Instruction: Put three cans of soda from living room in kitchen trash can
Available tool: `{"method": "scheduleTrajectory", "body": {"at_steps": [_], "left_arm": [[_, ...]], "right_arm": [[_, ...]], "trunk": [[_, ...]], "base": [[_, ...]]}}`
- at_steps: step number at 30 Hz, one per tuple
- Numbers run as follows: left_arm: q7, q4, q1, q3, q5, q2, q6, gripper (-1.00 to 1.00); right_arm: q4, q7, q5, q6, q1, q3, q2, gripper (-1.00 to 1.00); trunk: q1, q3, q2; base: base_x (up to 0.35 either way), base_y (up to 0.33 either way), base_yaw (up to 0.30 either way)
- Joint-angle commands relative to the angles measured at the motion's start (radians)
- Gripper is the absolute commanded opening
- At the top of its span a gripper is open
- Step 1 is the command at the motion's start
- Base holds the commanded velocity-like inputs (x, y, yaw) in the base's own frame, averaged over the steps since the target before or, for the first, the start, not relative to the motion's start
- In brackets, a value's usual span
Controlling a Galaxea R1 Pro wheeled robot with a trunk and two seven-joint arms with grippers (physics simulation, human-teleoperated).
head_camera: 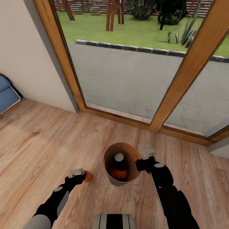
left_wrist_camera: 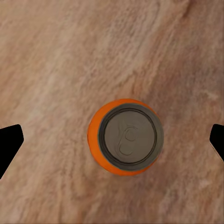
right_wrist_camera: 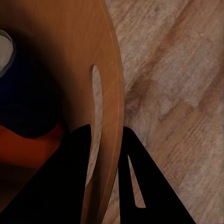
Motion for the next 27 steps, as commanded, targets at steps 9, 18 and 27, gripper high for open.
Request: {"method": "scheduleTrajectory", "body": {"at_steps": [9, 18, 27], "left_arm": [[0.0, -0.001, 0.0, 0.0, 0.0, 0.0, 0.0, 1.0], [0.0, -0.001, 0.0, 0.0, 0.0, 0.0, 0.0, 1.0], [0.0, -0.001, 0.0, 0.0, 0.001, 0.0, 0.0, 1.0]], "right_arm": [[0.0, 0.003, -0.017, 0.002, 0.0, 0.0, 0.0, -1.0], [0.0, 0.003, -0.017, 0.002, 0.0, 0.0, 0.0, -1.0], [0.001, 0.003, -0.017, 0.002, 0.0, 0.0, 0.0, -1.0]], "trunk": [[0.0, 0.0, 0.0], [0.0, 0.0, 0.0], [0.004, -0.003, -0.007]], "base": [[0.077, -0.067, 0.0], [0.003, -0.003, 0.0], [0.0, 0.0, 0.0]]}}
